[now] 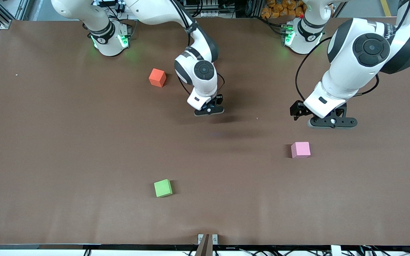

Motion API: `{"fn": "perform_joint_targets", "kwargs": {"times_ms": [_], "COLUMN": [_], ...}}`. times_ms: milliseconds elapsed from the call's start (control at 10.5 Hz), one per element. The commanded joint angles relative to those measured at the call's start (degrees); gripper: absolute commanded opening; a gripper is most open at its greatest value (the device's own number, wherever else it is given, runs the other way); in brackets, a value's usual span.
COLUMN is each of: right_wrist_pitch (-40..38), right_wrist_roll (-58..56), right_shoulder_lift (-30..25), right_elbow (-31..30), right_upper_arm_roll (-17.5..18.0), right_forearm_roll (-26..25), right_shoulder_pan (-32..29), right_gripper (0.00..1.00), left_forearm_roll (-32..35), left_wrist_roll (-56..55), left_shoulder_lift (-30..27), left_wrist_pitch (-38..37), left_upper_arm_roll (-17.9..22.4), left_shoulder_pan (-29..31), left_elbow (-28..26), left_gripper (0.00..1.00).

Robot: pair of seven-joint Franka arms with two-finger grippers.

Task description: Arrange blocks into number 1

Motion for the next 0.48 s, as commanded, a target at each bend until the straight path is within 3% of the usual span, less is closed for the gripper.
{"fn": "perform_joint_targets", "kwargs": {"times_ms": [0,286,382], "right_wrist_pitch": [0.3,0.1,0.2], "right_wrist_roll": [1.0,1.0,1.0], "right_shoulder_lift": [-0.5,-0.5,-0.8], "right_elbow": [-0.7,-1.1,-1.7], "right_upper_arm_roll": [-0.7,-0.8,-0.8], "right_forearm_roll": [-1.4,-1.7,-1.7], "right_shoulder_pan": [0.7,0.6,0.6], "right_gripper": [0.03,0.05,0.12], "left_forearm_roll": [-0.7,-3.7,-3.7], "left_wrist_roll": [0.8,0.8,0.7], "left_shoulder_lift": [-1.8,-2.5,-3.4], "left_wrist_pitch": [-2.8,-7.9,-8.0], "left_upper_arm_roll": [-0.1,-0.1,-0.1], "left_shoulder_pan": [0.2,0.2,0.2], "left_elbow": [2.2,6.7,6.8], "left_gripper": [1.0,1.0,1.0]}}
